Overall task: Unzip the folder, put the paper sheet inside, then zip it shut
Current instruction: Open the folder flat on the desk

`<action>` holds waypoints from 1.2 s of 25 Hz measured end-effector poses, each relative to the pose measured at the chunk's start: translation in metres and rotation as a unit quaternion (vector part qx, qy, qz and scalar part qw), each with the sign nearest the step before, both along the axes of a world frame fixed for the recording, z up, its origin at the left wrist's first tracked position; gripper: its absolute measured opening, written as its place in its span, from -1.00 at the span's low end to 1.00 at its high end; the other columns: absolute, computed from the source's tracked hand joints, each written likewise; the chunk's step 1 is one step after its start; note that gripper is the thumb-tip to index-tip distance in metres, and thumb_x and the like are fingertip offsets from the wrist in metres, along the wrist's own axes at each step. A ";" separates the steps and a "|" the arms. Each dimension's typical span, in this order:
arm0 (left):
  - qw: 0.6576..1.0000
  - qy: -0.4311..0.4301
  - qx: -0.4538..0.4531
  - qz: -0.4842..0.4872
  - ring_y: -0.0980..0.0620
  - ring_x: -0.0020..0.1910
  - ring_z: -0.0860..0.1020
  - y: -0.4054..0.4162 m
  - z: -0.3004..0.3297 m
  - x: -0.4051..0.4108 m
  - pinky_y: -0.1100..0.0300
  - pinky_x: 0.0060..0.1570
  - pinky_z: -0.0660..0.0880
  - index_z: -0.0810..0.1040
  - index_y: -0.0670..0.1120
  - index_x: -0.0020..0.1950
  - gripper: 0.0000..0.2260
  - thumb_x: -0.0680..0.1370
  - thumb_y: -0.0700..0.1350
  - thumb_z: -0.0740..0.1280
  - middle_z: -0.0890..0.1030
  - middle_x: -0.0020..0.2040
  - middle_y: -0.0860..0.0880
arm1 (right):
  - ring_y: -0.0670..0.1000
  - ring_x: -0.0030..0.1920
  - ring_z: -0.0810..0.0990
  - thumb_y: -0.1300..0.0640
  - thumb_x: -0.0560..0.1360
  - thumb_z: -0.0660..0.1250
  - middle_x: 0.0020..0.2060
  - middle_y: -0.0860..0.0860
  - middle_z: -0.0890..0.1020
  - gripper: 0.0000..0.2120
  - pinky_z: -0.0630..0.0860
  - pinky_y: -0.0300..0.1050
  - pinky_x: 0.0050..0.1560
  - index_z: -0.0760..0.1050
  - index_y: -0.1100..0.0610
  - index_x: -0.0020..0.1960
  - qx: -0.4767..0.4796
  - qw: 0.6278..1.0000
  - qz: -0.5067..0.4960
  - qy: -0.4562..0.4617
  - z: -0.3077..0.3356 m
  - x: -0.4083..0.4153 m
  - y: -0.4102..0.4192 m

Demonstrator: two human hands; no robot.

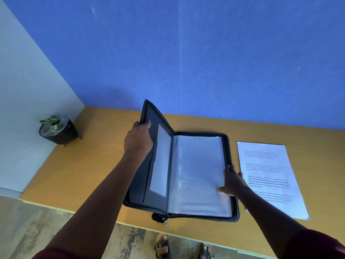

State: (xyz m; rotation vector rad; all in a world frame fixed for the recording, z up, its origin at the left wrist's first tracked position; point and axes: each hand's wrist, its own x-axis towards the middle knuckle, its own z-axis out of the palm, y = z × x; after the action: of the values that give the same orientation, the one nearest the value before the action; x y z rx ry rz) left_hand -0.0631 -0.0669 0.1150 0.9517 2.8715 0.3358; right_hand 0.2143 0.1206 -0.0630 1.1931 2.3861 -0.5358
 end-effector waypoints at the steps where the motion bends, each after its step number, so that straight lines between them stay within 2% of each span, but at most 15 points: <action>1: 1.000 0.001 -0.007 0.008 -0.17 0.11 0.58 -0.006 -0.004 -0.007 0.10 -0.11 0.47 0.24 0.05 0.56 -0.40 0.55 -0.23 0.31 0.42 0.37 -0.13 | 0.34 0.45 0.18 -0.12 0.33 0.54 0.57 0.13 -0.09 0.12 0.39 0.13 0.33 -0.13 0.25 0.55 0.002 1.000 0.000 -0.001 -0.001 -0.001 0.000; 5: 0.999 -0.006 -0.036 0.034 -0.17 0.06 0.58 -0.028 -0.026 -0.036 0.06 -0.13 0.47 0.15 0.09 0.58 -0.38 0.56 -0.05 0.32 0.34 0.40 -0.15 | 0.35 0.45 0.18 -0.15 0.34 0.51 0.56 0.15 -0.08 0.12 0.35 0.15 0.35 -0.13 0.26 0.55 0.011 1.000 -0.008 -0.004 -0.007 -0.005 -0.001; 9: 0.996 -0.071 -0.038 0.037 -0.17 0.17 0.51 -0.051 -0.060 -0.073 0.01 0.03 0.52 0.07 0.09 0.60 -0.28 0.54 0.03 0.37 0.32 0.39 -0.19 | 0.33 0.43 0.22 -0.19 0.32 0.50 0.55 0.15 -0.04 0.12 0.38 0.12 0.31 -0.10 0.27 0.54 0.022 1.000 -0.010 -0.003 -0.012 -0.005 -0.002; 12: 0.990 -0.132 -0.034 0.035 -0.18 0.27 0.45 -0.067 -0.082 -0.098 -0.01 0.20 0.46 0.04 0.10 0.61 -0.25 0.54 0.04 0.40 0.31 0.41 -0.19 | 0.33 0.44 0.22 -0.20 0.30 0.50 0.54 0.15 -0.04 0.14 0.39 0.13 0.29 -0.11 0.27 0.54 0.025 0.999 -0.019 -0.009 -0.017 -0.007 -0.001; 16: 0.986 -0.165 -0.022 0.018 -0.20 0.32 0.43 -0.074 -0.110 -0.119 -0.02 0.24 0.41 0.05 0.08 0.62 -0.24 0.54 0.03 0.41 0.33 0.40 -0.20 | 0.31 0.44 0.25 -0.19 0.31 0.51 0.54 0.19 -0.06 0.14 0.25 0.15 0.39 -0.12 0.30 0.53 0.022 0.999 -0.028 -0.020 -0.017 -0.010 -0.003; 22: 0.982 -0.191 -0.001 -0.011 -0.22 0.42 0.33 -0.062 -0.137 -0.139 -0.06 0.35 0.34 0.04 0.07 0.62 -0.27 0.57 -0.01 0.39 0.22 0.49 -0.21 | 0.26 0.32 0.40 -0.17 0.26 0.53 0.48 0.17 0.06 0.00 0.33 0.12 0.27 0.08 0.27 0.44 0.017 0.998 -0.065 -0.015 -0.017 -0.006 -0.008; 27: 0.979 -0.200 -0.037 -0.005 -0.23 0.48 0.23 -0.060 -0.164 -0.142 -0.12 0.36 0.33 -0.06 0.06 0.62 -0.32 0.62 0.00 0.28 0.11 0.54 -0.24 | 0.24 0.42 0.31 -0.23 0.35 0.46 0.53 0.21 -0.04 0.08 0.26 0.10 0.30 -0.08 0.31 0.51 0.038 0.997 -0.067 -0.018 -0.016 -0.010 -0.012; 30: 0.979 -0.198 -0.052 0.004 -0.23 0.47 0.22 -0.059 -0.173 -0.141 -0.13 0.34 0.37 -0.08 0.06 0.62 -0.34 0.63 -0.01 0.24 0.07 0.55 -0.24 | 0.26 0.37 0.35 -0.23 0.31 0.47 0.52 0.20 -0.02 0.08 0.31 0.09 0.24 -0.04 0.30 0.51 0.031 0.996 -0.081 -0.017 -0.019 -0.010 -0.011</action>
State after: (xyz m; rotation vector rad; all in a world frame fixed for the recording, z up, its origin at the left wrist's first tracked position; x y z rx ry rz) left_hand -0.2044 -0.1259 -0.0578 0.7559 2.5029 0.3293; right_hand 0.2043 0.1099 -0.0817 1.4209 2.3046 -0.4909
